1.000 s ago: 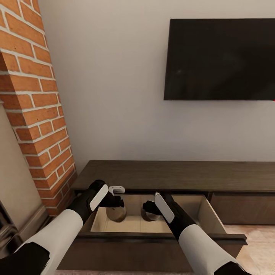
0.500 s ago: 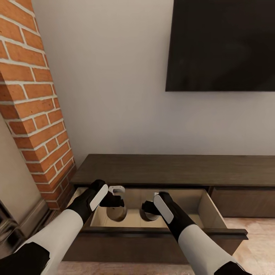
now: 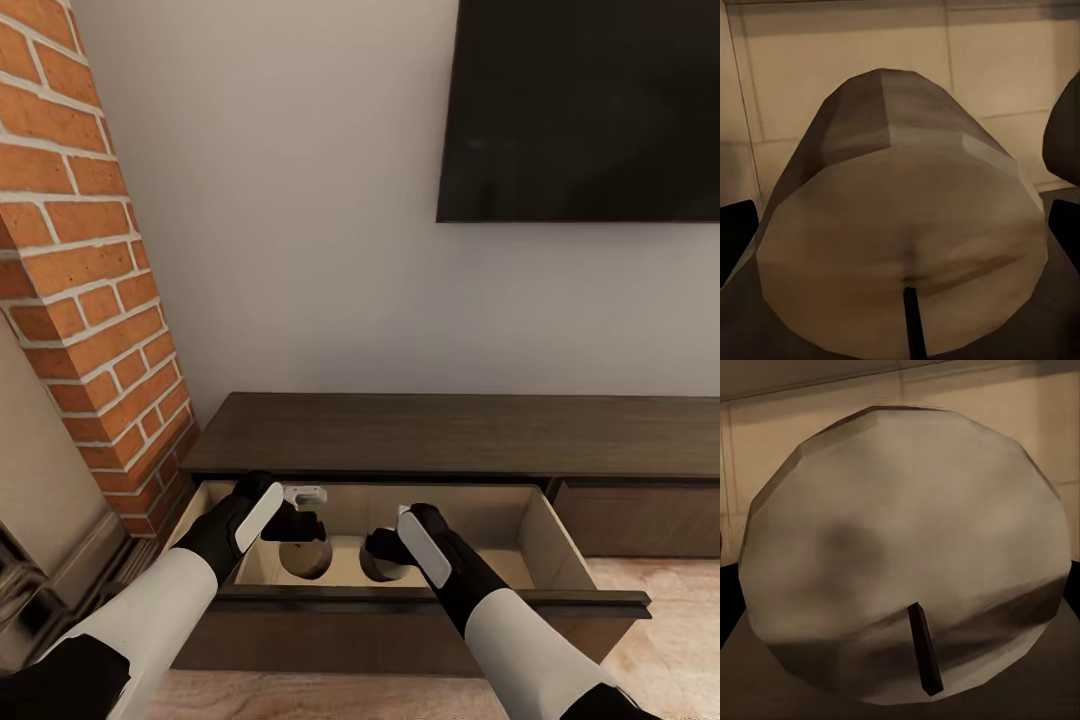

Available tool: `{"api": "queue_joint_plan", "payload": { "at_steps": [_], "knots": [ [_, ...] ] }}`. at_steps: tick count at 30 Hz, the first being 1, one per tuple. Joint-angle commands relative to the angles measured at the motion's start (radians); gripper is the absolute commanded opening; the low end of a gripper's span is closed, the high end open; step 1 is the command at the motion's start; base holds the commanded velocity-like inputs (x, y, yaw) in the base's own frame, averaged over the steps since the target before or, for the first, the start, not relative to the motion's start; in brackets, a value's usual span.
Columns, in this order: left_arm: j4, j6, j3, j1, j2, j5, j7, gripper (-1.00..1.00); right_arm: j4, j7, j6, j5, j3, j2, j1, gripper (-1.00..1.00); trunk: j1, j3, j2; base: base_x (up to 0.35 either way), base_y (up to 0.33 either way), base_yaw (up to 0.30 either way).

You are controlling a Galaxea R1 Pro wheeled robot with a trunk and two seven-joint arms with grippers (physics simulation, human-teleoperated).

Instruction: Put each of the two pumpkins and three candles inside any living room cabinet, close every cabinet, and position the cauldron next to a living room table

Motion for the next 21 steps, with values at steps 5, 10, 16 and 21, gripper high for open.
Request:
{"api": "queue_joint_plan", "payload": {
  "at_steps": [5,10,16,21],
  "knots": [
    [-0.015,0.002,-0.003,-0.001,0.001,0.009,0.012,-1.0,-0.002,-0.009,-0.001,-0.011,0.009,0.0,0.0,-1.0,0.001,-0.017,-0.002,0.0,0.0,0.0],
    [-0.019,0.002,-0.003,-0.001,0.0,0.01,0.012,-1.0,-0.003,-0.009,-0.001,-0.011,0.011,0.0,-0.001,-1.0,0.001,-0.017,-0.002,0.004,0.0,0.0],
    [-0.03,0.002,-0.003,-0.001,0.0,0.01,0.012,-1.0,-0.004,-0.009,-0.002,-0.011,0.012,0.0,0.0,-1.0,0.001,-0.017,-0.002,0.03,0.0,0.0],
    [-0.037,0.003,-0.003,-0.001,0.001,0.01,0.012,-1.0,-0.004,-0.009,-0.002,-0.011,0.012,0.0,0.0,-1.0,0.001,-0.017,-0.002,0.117,0.034,0.0]
  ]
}}
